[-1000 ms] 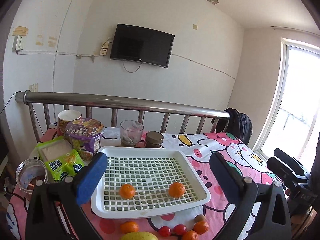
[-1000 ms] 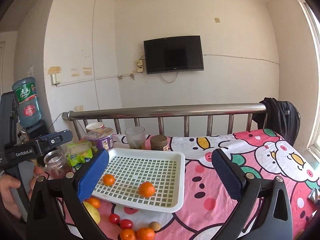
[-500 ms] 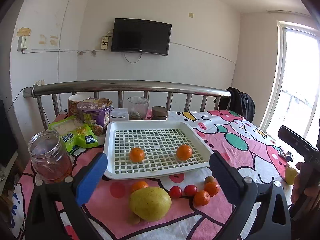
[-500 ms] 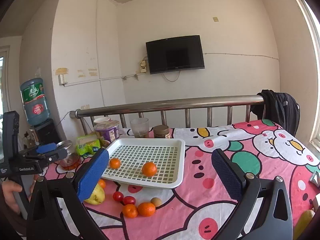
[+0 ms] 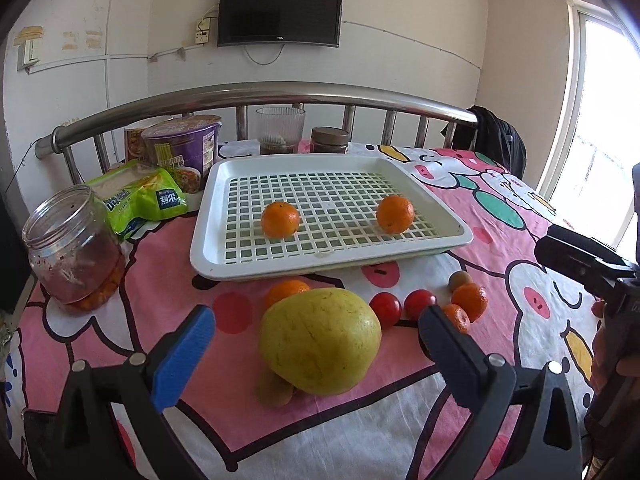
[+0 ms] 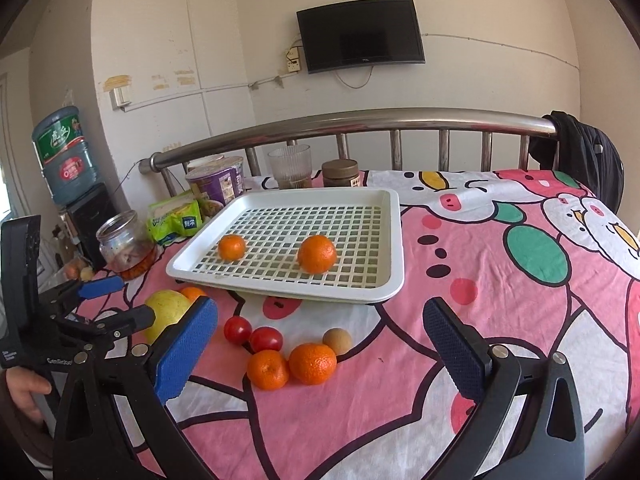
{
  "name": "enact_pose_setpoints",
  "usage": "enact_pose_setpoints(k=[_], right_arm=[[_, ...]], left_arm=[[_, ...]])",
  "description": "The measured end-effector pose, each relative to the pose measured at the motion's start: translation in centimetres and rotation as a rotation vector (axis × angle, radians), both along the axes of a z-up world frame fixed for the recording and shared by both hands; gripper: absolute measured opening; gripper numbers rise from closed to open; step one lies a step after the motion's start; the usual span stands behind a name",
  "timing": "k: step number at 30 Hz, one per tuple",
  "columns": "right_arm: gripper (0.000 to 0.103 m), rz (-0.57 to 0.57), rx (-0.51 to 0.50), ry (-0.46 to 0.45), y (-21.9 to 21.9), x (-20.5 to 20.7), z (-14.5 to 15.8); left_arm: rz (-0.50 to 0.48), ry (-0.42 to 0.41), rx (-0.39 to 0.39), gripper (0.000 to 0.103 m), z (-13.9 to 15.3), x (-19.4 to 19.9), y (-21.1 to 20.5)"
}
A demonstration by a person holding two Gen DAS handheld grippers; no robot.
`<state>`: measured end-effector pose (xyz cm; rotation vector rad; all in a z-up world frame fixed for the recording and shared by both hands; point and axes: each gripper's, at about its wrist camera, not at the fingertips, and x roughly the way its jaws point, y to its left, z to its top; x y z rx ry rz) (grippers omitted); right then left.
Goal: Organize fruits
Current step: 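Withdraw both tools from the tray toward the remaining fruit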
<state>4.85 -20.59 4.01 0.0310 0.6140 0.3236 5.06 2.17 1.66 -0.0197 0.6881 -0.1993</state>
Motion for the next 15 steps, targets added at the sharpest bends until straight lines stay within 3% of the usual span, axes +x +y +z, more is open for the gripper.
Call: enact_pose_setpoints(k=[8, 11, 15], right_arm=[[0.098, 0.007, -0.053, 0.093, 0.9, 1.4, -3.0], [0.087, 0.015, -0.071, 0.129, 1.2, 1.7, -4.0], [0.065, 0.032, -0.077, 0.185, 1.5, 2.2, -5.1]], left_arm=[[-0.010, 0.045, -0.007, 0.103, -1.9, 0.9, 0.2], [-0.022, 0.055, 0.005, 0.103, -2.4, 1.2, 0.1], [-0.039, 0.069, 0.015, 0.097, -2.8, 1.4, -0.1]])
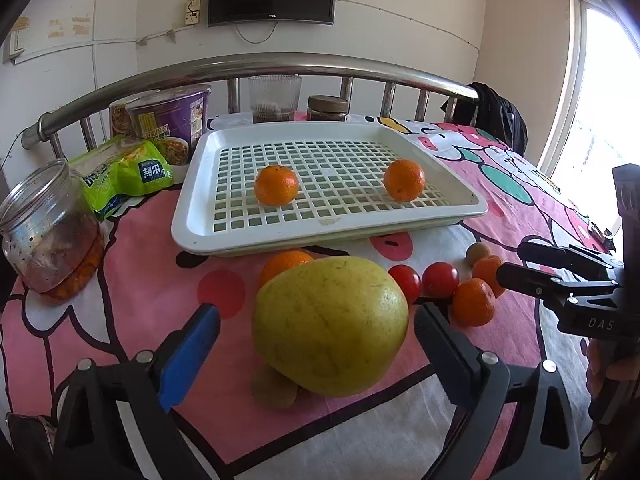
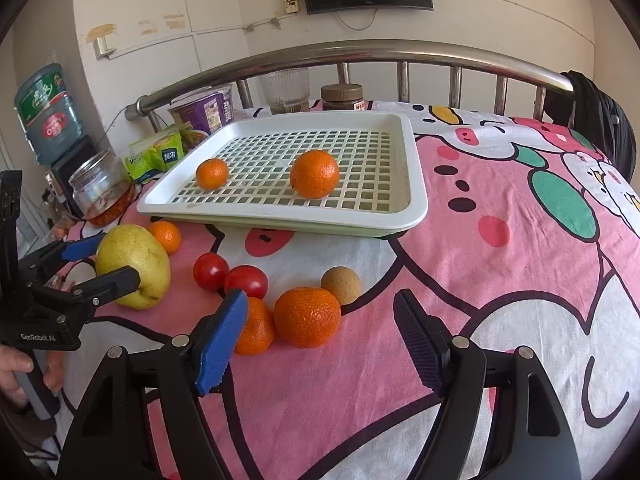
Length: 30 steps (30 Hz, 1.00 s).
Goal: Organize fruits
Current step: 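Withdraw both tools from the tray toward the remaining fruit, then grasp the large yellow pear with the left tool while the right tool grasps a mandarin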
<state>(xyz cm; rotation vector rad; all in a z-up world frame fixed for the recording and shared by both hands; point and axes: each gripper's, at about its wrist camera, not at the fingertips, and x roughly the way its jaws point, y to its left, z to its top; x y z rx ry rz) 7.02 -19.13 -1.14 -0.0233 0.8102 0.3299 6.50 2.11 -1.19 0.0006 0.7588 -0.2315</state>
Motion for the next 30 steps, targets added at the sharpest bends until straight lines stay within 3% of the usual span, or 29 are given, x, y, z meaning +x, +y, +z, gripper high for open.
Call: enact_pose_setpoints(k=[4, 7, 14, 22, 30], right_arm=[[0.053, 0.011, 0.005, 0.023, 0.1, 0.1, -0.6], [0.052, 0.014, 0.013, 0.025, 0.1, 0.2, -0.6], [0.052, 0.012, 0.058, 0.046, -0.2, 0.3, -0.8], [0.036, 0.024, 0.133, 0.072, -0.7, 0.5, -1.0], [0.035, 0.016, 0.147, 0.000, -1.1, -0.4, 0.1]], left_arm=[[-0.021, 0.025, -0.014, 0.089, -0.5, 0.3, 0.0], [-0.036, 0.036, -0.020, 0.083, -0.8, 0.3, -0.1], [-0.029, 0.023, -0.010, 0.082, -0.8, -0.1, -0.4], [-0.030, 0.028, -0.033, 0.082, -0.6, -0.5, -0.5], [-0.007, -0.009, -0.063, 0.082, 0.2, -0.9, 0.2]])
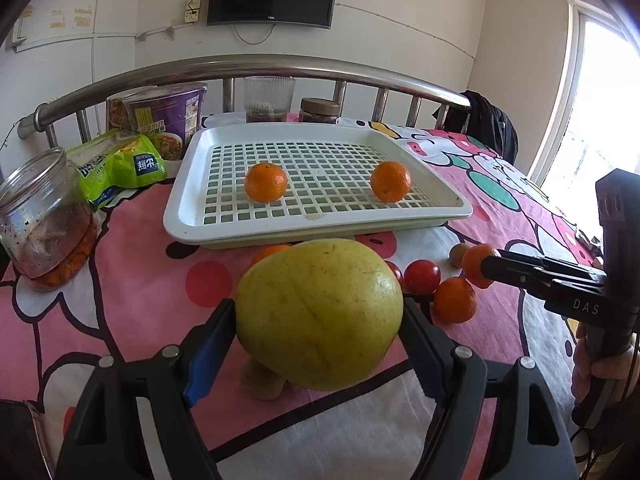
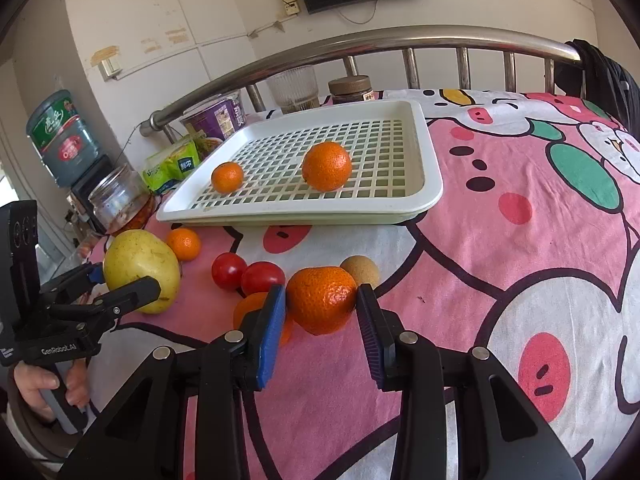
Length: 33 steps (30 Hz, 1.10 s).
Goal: Organize fruits
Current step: 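Grasp the large yellow pear with the left tool while the right tool grasps a mandarin, then carry the pear and mandarin into the tray and open both tools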
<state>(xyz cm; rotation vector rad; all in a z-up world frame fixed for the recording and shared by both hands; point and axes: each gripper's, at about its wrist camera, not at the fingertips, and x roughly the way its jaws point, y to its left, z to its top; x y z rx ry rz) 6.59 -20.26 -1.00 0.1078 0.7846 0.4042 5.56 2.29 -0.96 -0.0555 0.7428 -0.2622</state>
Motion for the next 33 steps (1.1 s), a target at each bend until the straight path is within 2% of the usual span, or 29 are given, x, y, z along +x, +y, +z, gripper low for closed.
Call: enact_pose_setpoints(k=[10, 15, 26, 33], right_arm=[[0.035, 0.015, 0.020, -0.038, -0.1, -0.5, 0.8], [0.035, 0.044, 0.078, -0.052, -0.3, -0.7, 2.1], [0.035, 0.079, 0.130, -0.148, -1.0, 0.9, 8.3], [0.035, 0.078, 0.141, -0.152, -1.0, 3.8, 9.5]], left_arm=[[0.011, 0.010, -0.052, 0.082, 0.8, -0.1, 0.3], [-0.013, 0.028, -0.110, 0.082, 2.4, -0.1, 0.0], [0.005, -0.071, -0.116, 0.082, 7.5, 1.9, -0.6], [0.013, -0.084, -0.129, 0.082, 8.7, 5.1, -0.7]])
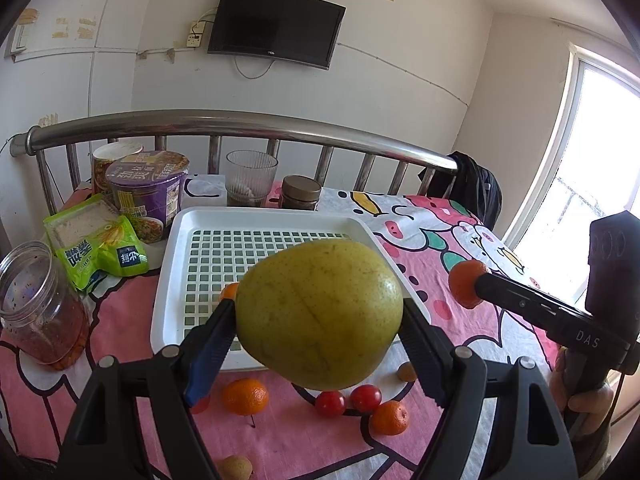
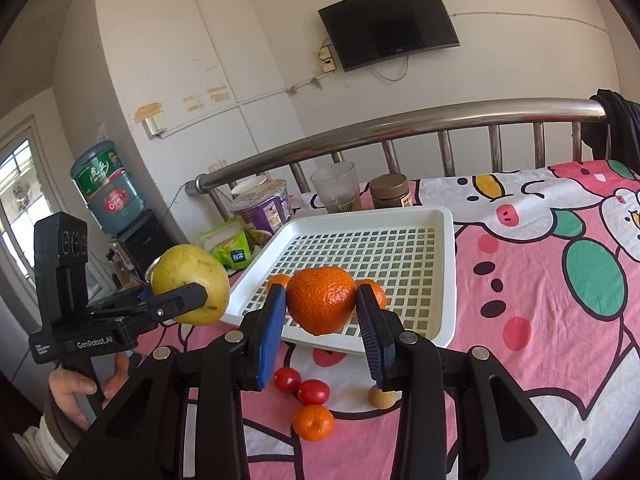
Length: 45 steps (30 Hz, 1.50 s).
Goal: Organize fruits
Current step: 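Carry the pear and mandarin into the tray and open both tools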
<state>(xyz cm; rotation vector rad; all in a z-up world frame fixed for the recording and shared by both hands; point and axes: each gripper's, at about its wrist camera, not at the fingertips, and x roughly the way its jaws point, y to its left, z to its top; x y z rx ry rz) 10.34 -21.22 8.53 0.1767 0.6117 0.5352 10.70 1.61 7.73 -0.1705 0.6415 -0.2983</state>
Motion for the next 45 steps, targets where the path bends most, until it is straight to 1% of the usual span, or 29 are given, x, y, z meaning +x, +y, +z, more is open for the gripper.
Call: enact_pose_setpoints(k=[3, 8, 15, 19, 22, 26, 30, 36, 39, 41, 42, 44, 45], right_arm=[[0.035, -0.009, 0.009, 0.012, 0.1, 1.7, 0.0], [0.035, -0.015, 0.020, 0.062, 0.3, 5.6, -0.5], [0.035, -0.029, -0.040, 0.121, 1.7, 11.1, -1.9], [0.035, -0.036, -0.067, 0.161, 2.5, 14.3, -3.0], [0.035, -0.037, -0.092, 0.197, 3.2, 16.5, -4.0], [0.035, -0.041, -0.133, 0.244, 3.9, 18.9, -5.5], [0.035, -0.050, -0.177, 0.280, 4.4, 20.7, -6.9], [0.035, -0.062, -0.222, 0.336, 4.8, 22.1, -8.8], [0.035, -0.063, -0.233, 0.334, 4.9, 22.1, -9.1], [0.035, -0.066, -0.239, 0.334, 5.0, 22.1, -9.1], [0.035, -0.065, -0.246, 0.333, 5.1, 22.1, -9.1], [0.038, -0.051, -0.260, 0.336, 5.5, 22.1, -9.1], [0.044, -0.040, -0.260, 0.348, 5.6, 22.1, -9.2]], left_arm=[[0.008, 0.018, 0.002, 0.082, -0.2, 2.0, 0.1], [0.024, 0.055, 0.018, 0.082, -0.5, 5.9, 0.4], [0.058, 0.098, 0.047, 0.082, -1.1, 10.9, 1.0], [0.074, 0.142, 0.071, 0.082, -2.1, 13.9, 0.9], [0.082, 0.180, 0.094, 0.082, -3.3, 15.8, 0.8], [0.091, 0.234, 0.106, 0.082, -5.0, 18.0, 0.8], [0.095, 0.260, 0.138, 0.082, -6.1, 19.4, 0.4], [0.102, 0.293, 0.140, 0.082, -7.3, 20.3, 0.4], [0.105, 0.312, 0.151, 0.082, -8.1, 20.5, 0.3], [0.110, 0.299, 0.150, 0.082, -8.1, 20.5, 0.3], [0.114, 0.309, 0.149, 0.082, -8.1, 20.6, 0.3], [0.118, 0.319, 0.143, 0.082, -8.0, 20.7, 0.3], [0.113, 0.315, 0.131, 0.082, -7.8, 20.7, 0.4]])
